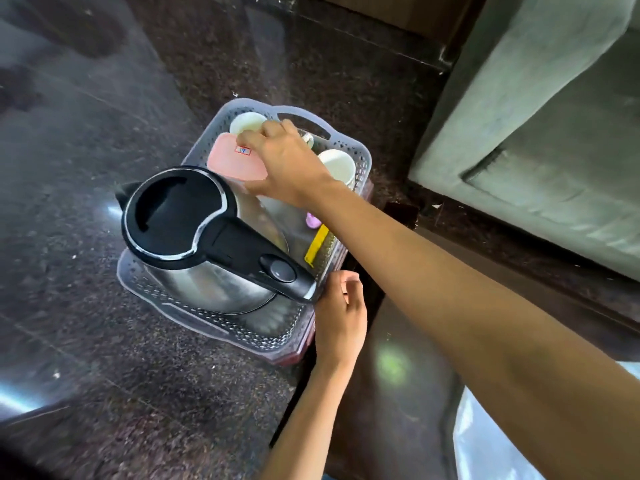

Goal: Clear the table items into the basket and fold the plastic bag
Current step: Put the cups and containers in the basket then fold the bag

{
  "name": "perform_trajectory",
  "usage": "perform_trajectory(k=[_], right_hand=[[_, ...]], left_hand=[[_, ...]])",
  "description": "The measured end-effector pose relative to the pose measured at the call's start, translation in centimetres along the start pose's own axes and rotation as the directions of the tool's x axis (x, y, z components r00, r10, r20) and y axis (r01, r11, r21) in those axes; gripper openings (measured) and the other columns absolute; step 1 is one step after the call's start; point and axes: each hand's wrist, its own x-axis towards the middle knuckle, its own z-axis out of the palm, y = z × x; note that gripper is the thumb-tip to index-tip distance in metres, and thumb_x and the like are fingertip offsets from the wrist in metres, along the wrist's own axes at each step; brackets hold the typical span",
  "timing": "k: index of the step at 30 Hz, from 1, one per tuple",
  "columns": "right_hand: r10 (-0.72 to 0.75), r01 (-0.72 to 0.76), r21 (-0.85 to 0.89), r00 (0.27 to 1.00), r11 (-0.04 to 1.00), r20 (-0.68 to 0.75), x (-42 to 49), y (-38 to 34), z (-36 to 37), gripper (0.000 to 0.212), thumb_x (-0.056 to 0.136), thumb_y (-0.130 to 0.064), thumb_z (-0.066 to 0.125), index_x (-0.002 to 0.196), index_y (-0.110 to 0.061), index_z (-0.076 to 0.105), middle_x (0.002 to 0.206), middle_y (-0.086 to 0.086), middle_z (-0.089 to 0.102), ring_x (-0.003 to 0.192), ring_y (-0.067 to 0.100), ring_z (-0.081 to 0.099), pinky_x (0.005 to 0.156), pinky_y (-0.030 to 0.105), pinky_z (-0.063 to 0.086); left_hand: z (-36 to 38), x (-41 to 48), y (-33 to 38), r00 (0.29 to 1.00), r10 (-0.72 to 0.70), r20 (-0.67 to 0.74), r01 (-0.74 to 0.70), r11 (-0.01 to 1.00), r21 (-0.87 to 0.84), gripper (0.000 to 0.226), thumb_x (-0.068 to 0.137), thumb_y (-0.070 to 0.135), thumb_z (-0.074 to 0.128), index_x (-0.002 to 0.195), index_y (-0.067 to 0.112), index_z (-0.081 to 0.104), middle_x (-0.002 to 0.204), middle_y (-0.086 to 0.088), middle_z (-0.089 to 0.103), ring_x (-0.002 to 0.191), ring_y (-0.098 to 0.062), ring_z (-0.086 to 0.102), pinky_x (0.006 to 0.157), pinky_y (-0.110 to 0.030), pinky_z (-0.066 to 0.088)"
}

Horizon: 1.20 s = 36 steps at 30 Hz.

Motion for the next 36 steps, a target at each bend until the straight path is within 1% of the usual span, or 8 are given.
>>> perform_trajectory(k=[6,10,15,18,22,29,33,36], right_hand=[[-0.207,0.234,-0.206,0.968,0.950,0.144,2.9,-0.9,-0.1,0.046,0.088,-0.040,0.059,0.128,-0.018,0.053,0.124,0.012,0.053,0.121,0.029,0.044,0.095,0.036,0.038],[-0.204,0.281,-0.303,0.944,0.911,0.260,3.5,-0.9,1.1,0.039,0.089,-0.032,0.058,0.124,-0.014,0.055,0.120,0.014,0.055,0.121,0.031,0.043,0.095,0.039,0.038],[-0.175,0.252,-0.414,0.961,0.875,0.216,2.8,-0.3,2.9,0.031,0.090,-0.018,0.048,0.120,-0.011,0.054,0.117,0.016,0.056,0.123,0.035,0.039,0.101,0.042,0.029],[-0.178,0.263,-0.432,0.957,0.862,0.229,2.2,0.3,2.7,0.039,0.093,-0.031,0.046,0.127,-0.012,0.054,0.121,0.016,0.053,0.126,0.036,0.035,0.101,0.042,0.026],[-0.180,0.308,-0.427,0.932,0.850,0.314,1.0,1.4,2.0,0.061,0.092,-0.043,0.045,0.146,-0.017,0.035,0.134,0.017,0.043,0.131,0.037,0.028,0.103,0.046,0.025],[-0.151,0.195,-0.434,0.979,0.880,0.133,-1.5,1.4,0.8,0.058,0.086,-0.019,0.044,0.143,-0.017,0.038,0.145,0.015,0.037,0.135,0.037,0.029,0.103,0.045,0.028],[-0.094,0.087,-0.347,0.996,0.934,-0.004,-4.6,1.6,-1.3,0.050,0.082,-0.018,0.037,0.130,-0.010,0.051,0.138,0.017,0.043,0.128,0.037,0.036,0.098,0.045,0.032],[-0.094,0.067,-0.306,0.993,0.950,-0.073,-7.8,2.4,-2.0,0.041,0.077,-0.011,0.045,0.114,-0.004,0.061,0.124,0.021,0.054,0.116,0.041,0.048,0.086,0.045,0.039]], left_hand=[[-0.5,-0.7,-0.5,1.000,-0.010,0.005,0.010,0.999,0.032,0.021,0.095,0.021,0.047,0.084,0.038,0.047,0.091,0.008,0.067,0.084,-0.012,0.066,0.075,-0.027,0.051],[-0.8,-0.8,-1.0,0.999,-0.040,0.035,0.039,0.999,0.018,0.018,0.096,0.022,0.045,0.087,0.037,0.049,0.094,0.007,0.067,0.088,-0.012,0.065,0.082,-0.030,0.052],[-1.1,-0.8,-0.8,0.998,-0.043,0.052,0.042,0.999,0.018,0.021,0.096,0.022,0.044,0.087,0.040,0.047,0.096,0.008,0.065,0.092,-0.013,0.063,0.085,-0.032,0.050],[-1.2,-0.7,-0.6,0.997,-0.051,0.051,0.049,0.998,0.028,0.024,0.097,0.023,0.045,0.081,0.041,0.045,0.094,0.006,0.065,0.091,-0.013,0.063,0.083,-0.030,0.049],[-1.0,-0.7,-0.7,0.998,-0.046,0.041,0.045,0.999,0.018,0.016,0.095,0.018,0.046,0.089,0.032,0.050,0.094,0.003,0.066,0.090,-0.015,0.064,0.082,-0.028,0.050],[-0.6,-1.4,-0.5,1.000,0.006,0.023,-0.007,0.999,0.043,0.011,0.095,0.019,0.046,0.098,0.023,0.056,0.097,0.002,0.068,0.089,-0.013,0.065,0.081,-0.030,0.052],[0.3,-2.8,0.0,0.999,0.049,0.018,-0.050,0.996,0.079,0.012,0.096,0.022,0.046,0.100,0.021,0.058,0.098,0.003,0.068,0.089,-0.012,0.066,0.079,-0.025,0.051],[1.4,-4.3,0.5,0.997,0.074,0.016,-0.076,0.991,0.108,0.015,0.096,0.023,0.046,0.103,0.019,0.059,0.097,0.003,0.069,0.088,-0.013,0.065,0.077,-0.024,0.049]])
